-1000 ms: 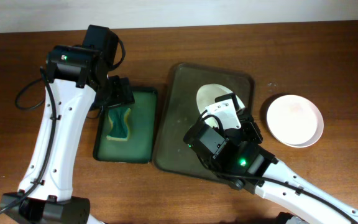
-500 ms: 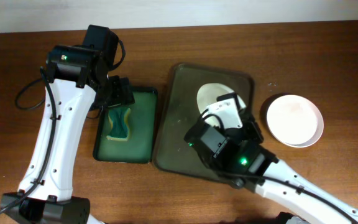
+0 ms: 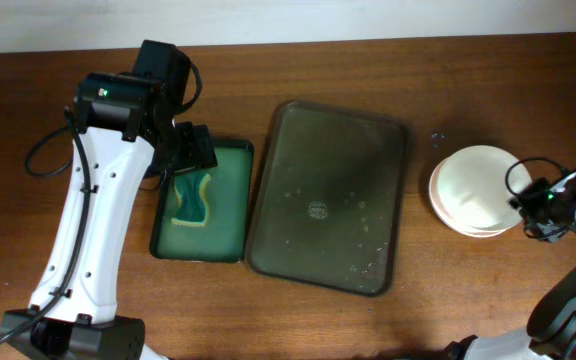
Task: Clean dirty plates on tray and stack at the side
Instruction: 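Stack the last plate onto the plates at the right side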
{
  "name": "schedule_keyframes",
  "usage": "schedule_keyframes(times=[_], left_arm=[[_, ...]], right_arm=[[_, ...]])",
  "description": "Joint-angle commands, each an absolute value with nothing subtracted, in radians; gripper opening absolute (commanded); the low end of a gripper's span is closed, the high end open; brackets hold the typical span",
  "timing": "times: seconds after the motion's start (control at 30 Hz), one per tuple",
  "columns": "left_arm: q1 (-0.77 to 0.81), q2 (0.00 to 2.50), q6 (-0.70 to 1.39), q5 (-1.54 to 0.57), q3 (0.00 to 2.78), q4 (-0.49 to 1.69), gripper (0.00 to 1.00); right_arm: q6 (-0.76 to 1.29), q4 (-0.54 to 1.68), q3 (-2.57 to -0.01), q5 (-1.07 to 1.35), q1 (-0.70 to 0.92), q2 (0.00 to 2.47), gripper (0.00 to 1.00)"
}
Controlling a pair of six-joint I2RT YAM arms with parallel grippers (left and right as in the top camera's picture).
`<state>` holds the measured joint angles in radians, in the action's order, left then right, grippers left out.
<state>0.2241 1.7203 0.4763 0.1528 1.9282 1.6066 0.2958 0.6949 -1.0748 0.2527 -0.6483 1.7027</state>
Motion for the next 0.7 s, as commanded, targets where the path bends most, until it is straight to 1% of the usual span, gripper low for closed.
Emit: schedule_keyframes(times=[0.0, 0.03, 0.1, 0.13, 0.17, 0.2, 0.27, 0.37, 0.53, 0.6, 0.67], left_arm=[[0.224, 1.713, 0.477, 0.153, 1.939, 1.607, 0.99], [0.224, 1.713, 0.477, 0.153, 1.939, 1.607, 1.0], [0.224, 1.713, 0.477, 0.153, 1.939, 1.607, 0.99], [0.224, 1.713, 0.477, 0.153, 1.939, 1.607, 0.99], [0.224, 1.713, 0.477, 0.153, 1.939, 1.607, 1.0], [0.224, 1.713, 0.477, 0.153, 1.939, 1.607, 0.99], [0.224, 1.713, 0.477, 0.153, 1.939, 1.607, 0.99], [0.224, 1.713, 0.477, 0.153, 1.939, 1.607, 0.99], [0.224, 1.713, 0.477, 0.153, 1.939, 1.607, 0.99], [0.224, 1.713, 0.477, 0.153, 1.939, 1.607, 0.99], [0.224, 1.713, 0.477, 0.153, 1.939, 1.607, 0.99]], right_arm=[[0.261, 0.709, -1.079, 0.406, -0.582, 1.574, 0.63], [0.261, 0.728, -1.079, 0.416, -0.546, 1.501, 0.63], [0.256, 0.788, -1.079, 0.419, -0.413, 1.269, 0.64], [0.24, 0.809, -1.079, 0.418, -0.31, 1.131, 0.66], [0.24, 0.816, -1.079, 0.419, -0.212, 1.024, 0.94], [0.24, 0.815, -1.079, 0.418, -0.118, 0.936, 0.98], [0.243, 0.811, -1.079, 0.419, 0.032, 0.82, 0.98], [0.243, 0.821, -1.079, 0.418, 0.177, 0.71, 0.98], [0.236, 0.898, -1.074, 0.395, 0.198, 0.692, 0.99], [0.235, 0.849, -1.033, 0.213, 0.196, 0.665, 0.98], [0.236, 0.708, -0.882, 0.073, 0.194, 0.573, 0.98]])
